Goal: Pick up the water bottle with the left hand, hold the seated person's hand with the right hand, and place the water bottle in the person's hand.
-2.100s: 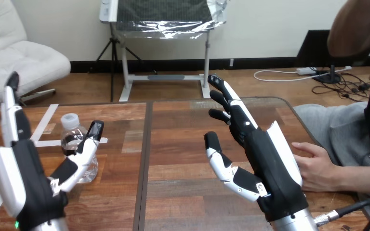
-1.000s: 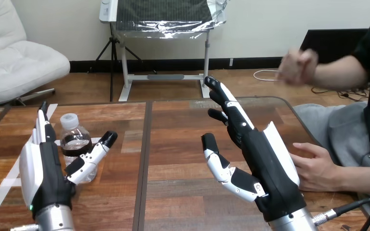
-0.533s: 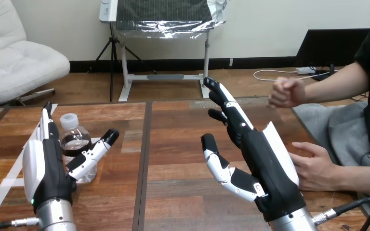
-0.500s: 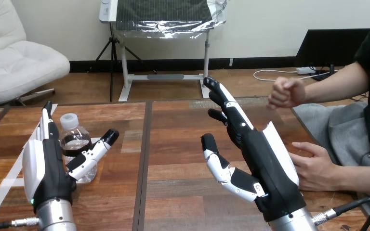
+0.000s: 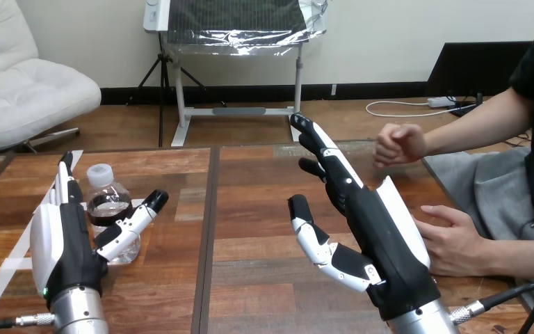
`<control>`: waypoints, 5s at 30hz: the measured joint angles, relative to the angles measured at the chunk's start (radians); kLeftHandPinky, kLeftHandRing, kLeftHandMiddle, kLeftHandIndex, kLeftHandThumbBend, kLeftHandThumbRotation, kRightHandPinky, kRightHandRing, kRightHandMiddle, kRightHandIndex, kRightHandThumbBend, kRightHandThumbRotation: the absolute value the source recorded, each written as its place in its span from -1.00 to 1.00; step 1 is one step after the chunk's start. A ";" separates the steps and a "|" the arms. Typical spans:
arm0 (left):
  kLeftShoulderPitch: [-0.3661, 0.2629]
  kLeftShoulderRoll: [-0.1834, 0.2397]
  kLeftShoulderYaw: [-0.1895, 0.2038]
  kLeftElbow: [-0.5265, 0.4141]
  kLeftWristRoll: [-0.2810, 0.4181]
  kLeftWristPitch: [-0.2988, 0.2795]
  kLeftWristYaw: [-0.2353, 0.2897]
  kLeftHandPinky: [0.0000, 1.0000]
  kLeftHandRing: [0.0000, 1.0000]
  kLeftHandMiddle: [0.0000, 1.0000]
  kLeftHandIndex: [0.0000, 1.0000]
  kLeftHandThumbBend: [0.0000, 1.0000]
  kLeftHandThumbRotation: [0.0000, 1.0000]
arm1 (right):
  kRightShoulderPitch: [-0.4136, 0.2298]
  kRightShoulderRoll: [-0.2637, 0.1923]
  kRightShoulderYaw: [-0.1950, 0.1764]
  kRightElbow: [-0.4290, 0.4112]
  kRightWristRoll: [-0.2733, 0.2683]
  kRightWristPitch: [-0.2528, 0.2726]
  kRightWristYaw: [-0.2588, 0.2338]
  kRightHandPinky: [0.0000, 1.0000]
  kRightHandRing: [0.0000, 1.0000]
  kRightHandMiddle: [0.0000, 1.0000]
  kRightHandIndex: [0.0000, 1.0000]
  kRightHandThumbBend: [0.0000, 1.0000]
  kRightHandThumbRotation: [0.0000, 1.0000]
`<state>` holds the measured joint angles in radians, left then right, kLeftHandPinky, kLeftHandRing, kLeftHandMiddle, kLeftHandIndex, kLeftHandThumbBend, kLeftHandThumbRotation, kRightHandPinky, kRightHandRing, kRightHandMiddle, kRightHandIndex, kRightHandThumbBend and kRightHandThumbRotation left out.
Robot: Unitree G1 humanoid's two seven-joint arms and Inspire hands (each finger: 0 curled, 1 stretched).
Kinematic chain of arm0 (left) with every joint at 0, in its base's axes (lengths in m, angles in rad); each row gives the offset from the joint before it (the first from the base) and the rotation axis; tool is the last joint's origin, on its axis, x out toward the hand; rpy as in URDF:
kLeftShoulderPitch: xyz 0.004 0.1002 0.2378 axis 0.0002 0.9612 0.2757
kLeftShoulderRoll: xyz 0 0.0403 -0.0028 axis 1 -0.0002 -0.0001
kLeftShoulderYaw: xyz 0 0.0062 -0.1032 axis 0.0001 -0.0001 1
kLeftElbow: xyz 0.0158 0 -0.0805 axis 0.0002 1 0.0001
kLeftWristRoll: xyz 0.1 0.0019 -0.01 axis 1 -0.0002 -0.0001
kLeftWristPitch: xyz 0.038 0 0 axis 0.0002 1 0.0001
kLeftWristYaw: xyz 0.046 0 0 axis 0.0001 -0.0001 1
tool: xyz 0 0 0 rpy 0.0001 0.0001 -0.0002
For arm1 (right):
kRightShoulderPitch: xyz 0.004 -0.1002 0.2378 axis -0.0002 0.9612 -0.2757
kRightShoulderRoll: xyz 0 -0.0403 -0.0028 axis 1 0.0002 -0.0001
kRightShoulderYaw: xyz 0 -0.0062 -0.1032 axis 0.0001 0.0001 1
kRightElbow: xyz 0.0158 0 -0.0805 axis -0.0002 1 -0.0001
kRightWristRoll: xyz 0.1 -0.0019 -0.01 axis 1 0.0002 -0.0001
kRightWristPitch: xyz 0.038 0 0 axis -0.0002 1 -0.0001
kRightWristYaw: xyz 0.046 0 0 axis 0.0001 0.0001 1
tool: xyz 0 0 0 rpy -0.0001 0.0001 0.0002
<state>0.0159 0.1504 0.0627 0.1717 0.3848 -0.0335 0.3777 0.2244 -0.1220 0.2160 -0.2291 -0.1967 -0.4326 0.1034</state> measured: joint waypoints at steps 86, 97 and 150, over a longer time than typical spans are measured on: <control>-0.255 0.069 -0.007 0.349 -0.003 0.037 0.053 0.48 0.64 0.71 0.72 0.80 -0.15 | -0.030 -0.007 -0.025 0.018 0.002 0.007 0.035 0.94 0.93 0.96 0.83 -1.00 -1.00; -0.290 0.074 -0.012 0.393 0.000 0.058 0.048 0.49 0.67 0.75 0.75 0.81 -0.07 | -0.030 -0.010 -0.025 0.018 0.002 0.006 0.035 0.95 0.94 0.95 0.82 -1.00 -1.00; -0.332 0.091 -0.057 0.496 0.016 0.066 0.052 0.28 0.43 0.50 0.51 0.68 -0.55 | -0.030 -0.042 -0.026 0.018 0.003 0.007 0.036 0.96 0.91 0.91 0.75 -0.98 -1.00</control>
<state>-0.3160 0.2413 0.0054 0.6676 0.4011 0.0328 0.4292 0.1946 -0.1636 0.1897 -0.2109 -0.1942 -0.4258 0.1394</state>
